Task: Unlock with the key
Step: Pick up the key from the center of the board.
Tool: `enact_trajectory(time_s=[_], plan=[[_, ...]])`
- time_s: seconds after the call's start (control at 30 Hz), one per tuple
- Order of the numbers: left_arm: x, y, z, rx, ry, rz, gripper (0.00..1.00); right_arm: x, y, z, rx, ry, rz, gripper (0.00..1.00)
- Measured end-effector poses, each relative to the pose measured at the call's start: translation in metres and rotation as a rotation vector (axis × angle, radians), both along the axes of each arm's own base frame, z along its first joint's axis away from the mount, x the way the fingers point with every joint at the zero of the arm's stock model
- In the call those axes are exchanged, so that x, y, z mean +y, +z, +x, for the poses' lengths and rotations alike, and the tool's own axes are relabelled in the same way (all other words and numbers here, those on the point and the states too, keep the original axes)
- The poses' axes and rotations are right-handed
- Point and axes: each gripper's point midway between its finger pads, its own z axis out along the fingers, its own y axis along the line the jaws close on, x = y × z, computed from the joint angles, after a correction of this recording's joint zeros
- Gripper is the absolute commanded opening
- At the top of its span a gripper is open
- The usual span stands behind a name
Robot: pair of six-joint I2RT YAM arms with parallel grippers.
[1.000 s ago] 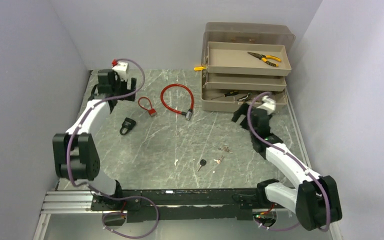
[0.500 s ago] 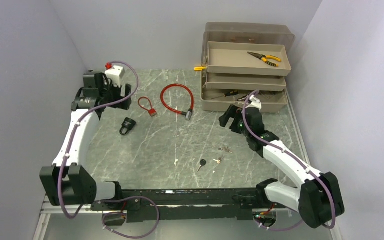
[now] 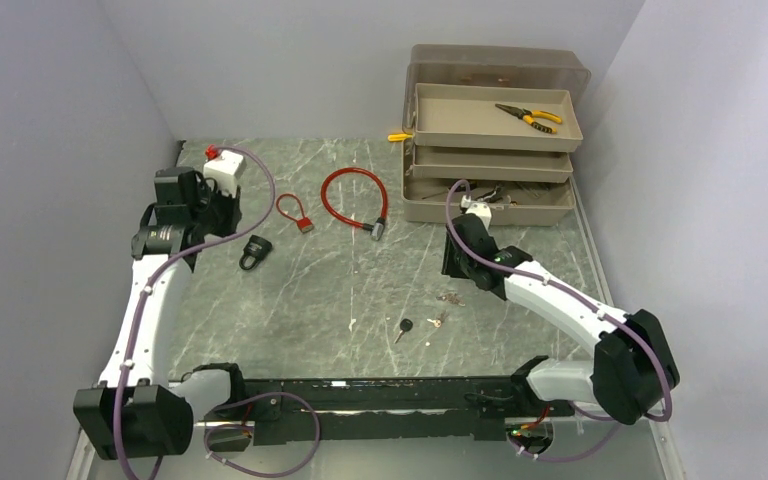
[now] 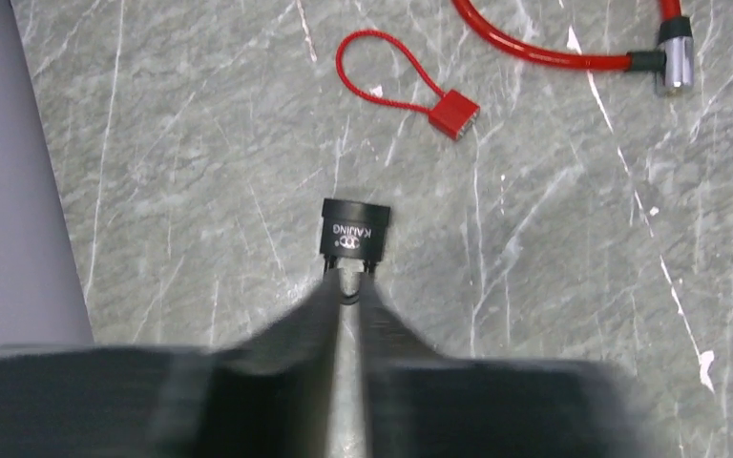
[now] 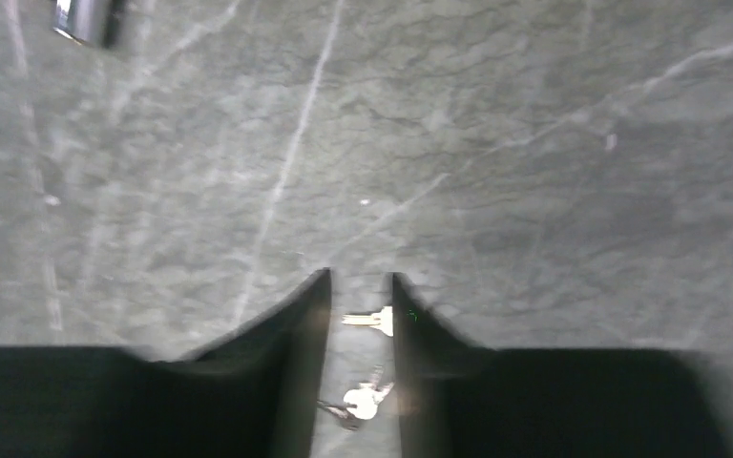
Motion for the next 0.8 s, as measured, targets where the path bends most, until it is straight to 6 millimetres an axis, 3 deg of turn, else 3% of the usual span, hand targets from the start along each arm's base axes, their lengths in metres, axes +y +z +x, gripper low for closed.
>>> enact_trajectory(time_s=[0.03,0.1,0.13,0.33,0.47,0.67,0.8], plan=[[0.001,-0.003,-0.004,0.002,-0.006,0.009,0.96,-0.003,0.000,-0.001,0.007,-0.013,-0.008,0.72],[0.000,-0.008,-0.013,0.010,-0.024,0.020,0.99,-0.008,-0.001,-0.004,0.020,-0.024,-0.034,0.97],[-0.002,-0.009,-0.018,0.018,-0.036,0.019,0.99,-0.011,-0.002,-0.007,0.030,-0.025,-0.048,0.99],[-0.006,-0.016,-0.028,0.007,-0.092,0.039,0.99,-0.019,0.004,-0.024,0.025,-0.027,-0.060,1.00],[-0.013,-0.047,-0.052,0.040,-0.152,0.048,0.99,-0.013,0.003,-0.036,0.028,-0.005,-0.065,0.97],[-0.023,-0.073,-0.075,0.056,-0.253,0.057,1.00,-0.016,-0.032,-0.059,0.123,0.000,-0.081,0.87],[-0.040,-0.056,-0.092,-0.061,-0.341,0.038,0.99,-0.014,-0.052,-0.067,0.182,0.005,-0.089,0.74]])
